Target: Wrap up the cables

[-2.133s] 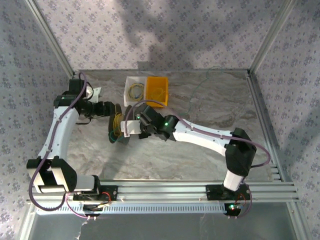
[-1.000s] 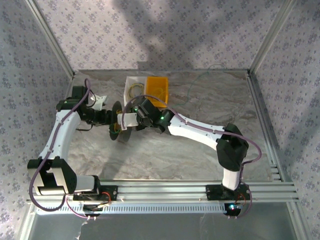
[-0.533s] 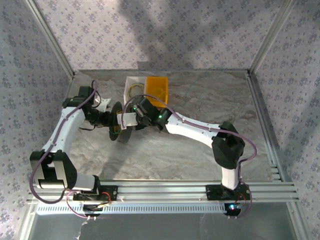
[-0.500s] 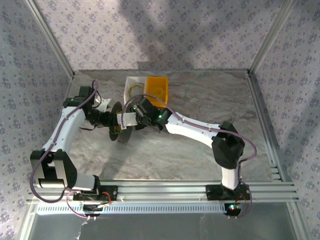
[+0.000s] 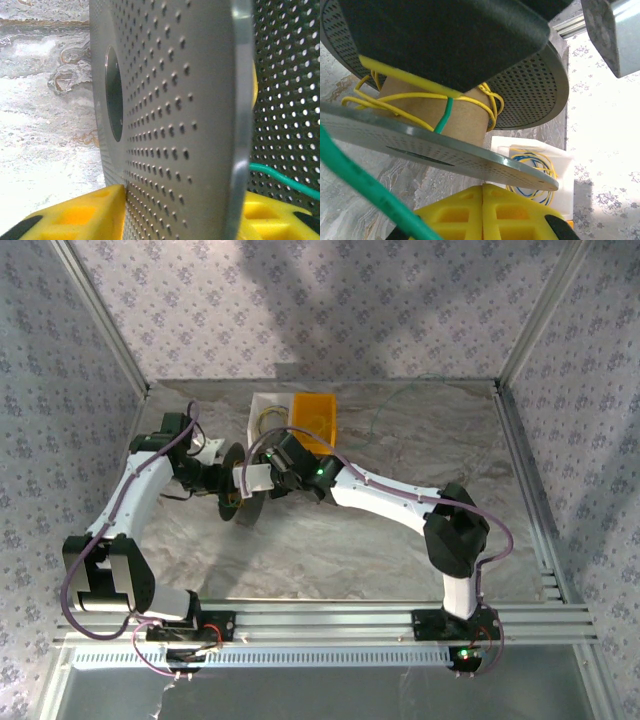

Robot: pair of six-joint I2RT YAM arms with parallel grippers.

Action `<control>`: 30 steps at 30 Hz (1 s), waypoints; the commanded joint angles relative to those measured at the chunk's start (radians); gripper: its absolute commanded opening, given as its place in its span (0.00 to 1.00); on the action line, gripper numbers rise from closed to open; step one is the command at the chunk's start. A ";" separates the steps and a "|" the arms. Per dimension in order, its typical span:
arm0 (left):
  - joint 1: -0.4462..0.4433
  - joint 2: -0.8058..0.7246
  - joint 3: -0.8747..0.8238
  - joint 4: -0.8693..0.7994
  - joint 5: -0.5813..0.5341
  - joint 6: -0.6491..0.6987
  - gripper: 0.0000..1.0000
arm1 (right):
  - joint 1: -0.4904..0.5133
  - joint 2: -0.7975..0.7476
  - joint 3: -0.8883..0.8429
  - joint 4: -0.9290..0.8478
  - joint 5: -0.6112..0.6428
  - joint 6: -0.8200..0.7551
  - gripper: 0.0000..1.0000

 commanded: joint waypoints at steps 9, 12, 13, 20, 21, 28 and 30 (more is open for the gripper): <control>-0.009 0.010 0.007 -0.028 0.009 0.016 0.31 | 0.015 -0.007 0.037 0.054 0.046 -0.036 0.00; -0.009 0.013 0.007 -0.029 0.008 0.015 0.26 | 0.018 -0.010 0.032 0.061 0.056 -0.042 0.00; -0.008 0.015 0.007 -0.028 0.006 0.015 0.24 | 0.019 -0.013 0.029 0.064 0.059 -0.042 0.00; -0.009 0.025 0.010 -0.032 0.001 0.012 0.12 | 0.024 -0.024 0.029 0.065 0.063 -0.047 0.00; -0.009 0.027 0.011 -0.032 0.001 0.013 0.13 | 0.025 -0.024 0.028 0.065 0.063 -0.048 0.00; -0.009 0.032 0.022 -0.033 0.010 0.017 0.12 | 0.028 -0.024 0.020 0.060 0.055 -0.080 0.00; -0.009 0.033 0.028 -0.036 0.012 0.017 0.09 | 0.029 -0.024 0.012 0.069 0.059 -0.095 0.00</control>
